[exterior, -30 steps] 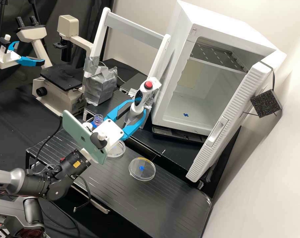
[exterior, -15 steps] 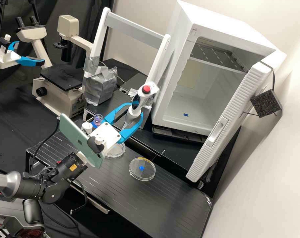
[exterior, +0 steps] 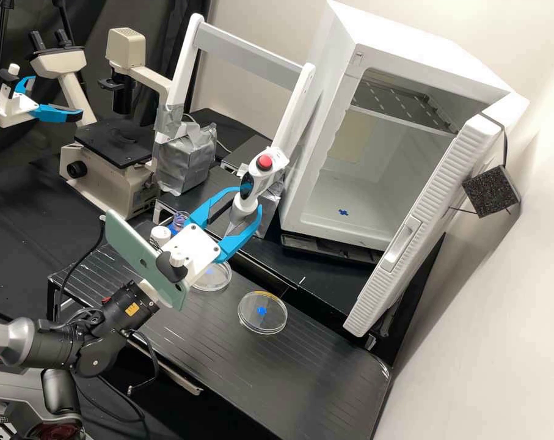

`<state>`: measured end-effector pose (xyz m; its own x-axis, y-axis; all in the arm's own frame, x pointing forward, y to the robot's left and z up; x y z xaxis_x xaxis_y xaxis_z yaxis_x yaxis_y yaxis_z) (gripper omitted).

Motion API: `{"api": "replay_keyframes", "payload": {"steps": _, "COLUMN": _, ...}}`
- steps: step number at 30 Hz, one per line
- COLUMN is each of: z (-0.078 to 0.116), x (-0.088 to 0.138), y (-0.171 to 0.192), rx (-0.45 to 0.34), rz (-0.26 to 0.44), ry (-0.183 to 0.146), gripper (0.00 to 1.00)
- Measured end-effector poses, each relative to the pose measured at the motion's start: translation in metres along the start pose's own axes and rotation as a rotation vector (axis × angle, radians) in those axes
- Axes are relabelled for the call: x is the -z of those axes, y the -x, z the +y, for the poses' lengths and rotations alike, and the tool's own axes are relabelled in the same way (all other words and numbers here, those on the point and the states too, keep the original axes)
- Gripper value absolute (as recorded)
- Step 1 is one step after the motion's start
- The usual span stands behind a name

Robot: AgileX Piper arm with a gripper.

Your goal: Use the pipette

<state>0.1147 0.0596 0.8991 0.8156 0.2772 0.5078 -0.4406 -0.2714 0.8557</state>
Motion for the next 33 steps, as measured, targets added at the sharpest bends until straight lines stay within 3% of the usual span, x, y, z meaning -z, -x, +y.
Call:
{"api": "replay_keyframes", "payload": {"steps": 6, "z": -0.003, "x": 0.004, "y": -0.003, "rx": 0.036, "rz": 0.028, "ry": -0.009, "gripper": 0.0}}
{"api": "replay_keyframes", "payload": {"steps": 16, "z": -0.01, "x": 0.04, "y": -0.038, "rx": 0.196, "rz": 0.224, "ry": 0.014, "gripper": 0.0}}
{"api": "replay_keyframes", "payload": {"steps": 21, "z": -0.019, "x": 0.07, "y": -0.068, "rx": 0.33, "rz": 0.35, "ry": 0.016, "gripper": 0.0}}
{"api": "replay_keyframes", "payload": {"steps": 25, "z": -0.031, "x": 0.097, "y": -0.092, "rx": 0.448, "rz": 0.409, "ry": 0.043, "gripper": 0.0}}
{"api": "replay_keyframes", "payload": {"steps": 30, "z": -0.049, "x": 0.118, "y": -0.125, "rx": 0.559, "rz": 0.377, "ry": 0.099, "gripper": 0.0}}
{"api": "replay_keyframes", "payload": {"steps": 33, "z": -0.054, "x": 0.123, "y": -0.143, "rx": 0.577, "rz": 0.326, "ry": 0.121, "gripper": 0.0}}
